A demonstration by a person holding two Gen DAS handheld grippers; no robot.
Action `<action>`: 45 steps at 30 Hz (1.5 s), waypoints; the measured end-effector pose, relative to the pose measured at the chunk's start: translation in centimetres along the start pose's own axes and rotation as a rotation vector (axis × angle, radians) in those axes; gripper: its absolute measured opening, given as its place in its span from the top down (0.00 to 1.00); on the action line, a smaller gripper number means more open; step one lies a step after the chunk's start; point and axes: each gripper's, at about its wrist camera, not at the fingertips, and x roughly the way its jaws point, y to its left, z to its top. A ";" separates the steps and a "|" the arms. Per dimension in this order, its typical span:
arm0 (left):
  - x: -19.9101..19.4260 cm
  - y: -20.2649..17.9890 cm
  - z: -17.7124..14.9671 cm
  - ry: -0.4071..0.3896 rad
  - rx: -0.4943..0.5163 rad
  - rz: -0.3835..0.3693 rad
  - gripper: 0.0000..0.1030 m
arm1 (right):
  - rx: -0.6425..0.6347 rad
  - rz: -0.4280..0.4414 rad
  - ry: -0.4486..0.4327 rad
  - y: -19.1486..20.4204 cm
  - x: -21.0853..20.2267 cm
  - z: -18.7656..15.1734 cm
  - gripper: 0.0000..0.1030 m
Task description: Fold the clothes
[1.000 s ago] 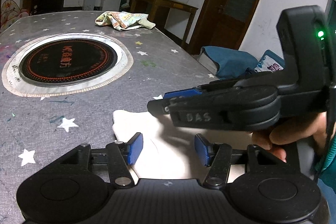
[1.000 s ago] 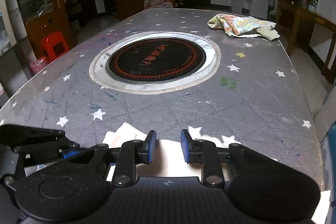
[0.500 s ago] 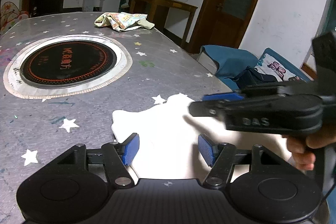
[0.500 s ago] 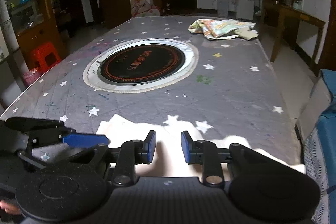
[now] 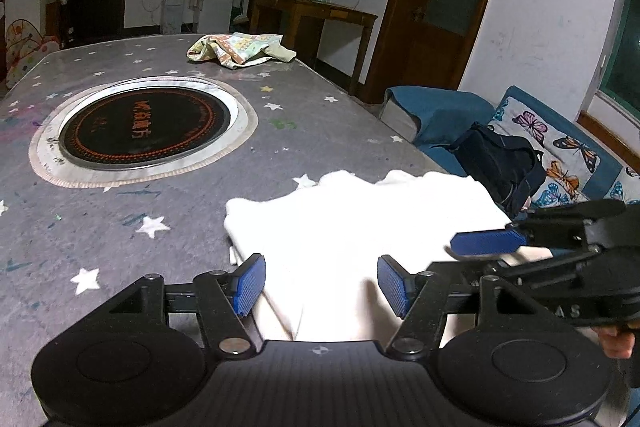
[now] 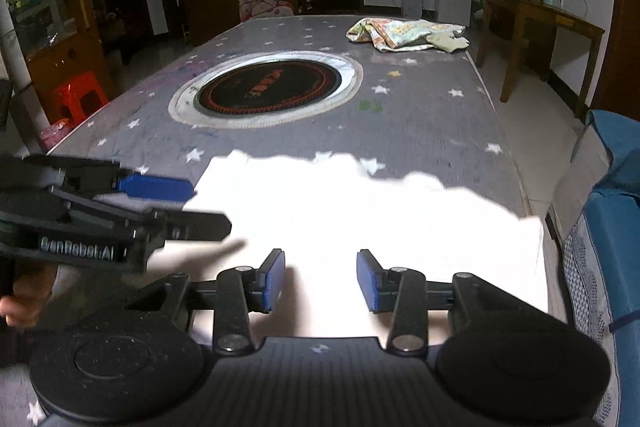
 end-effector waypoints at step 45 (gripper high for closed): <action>-4.8 -3.6 -2.5 0.002 0.029 0.058 0.02 | 0.109 -0.099 -0.089 1.3 -5.4 -4.1 0.27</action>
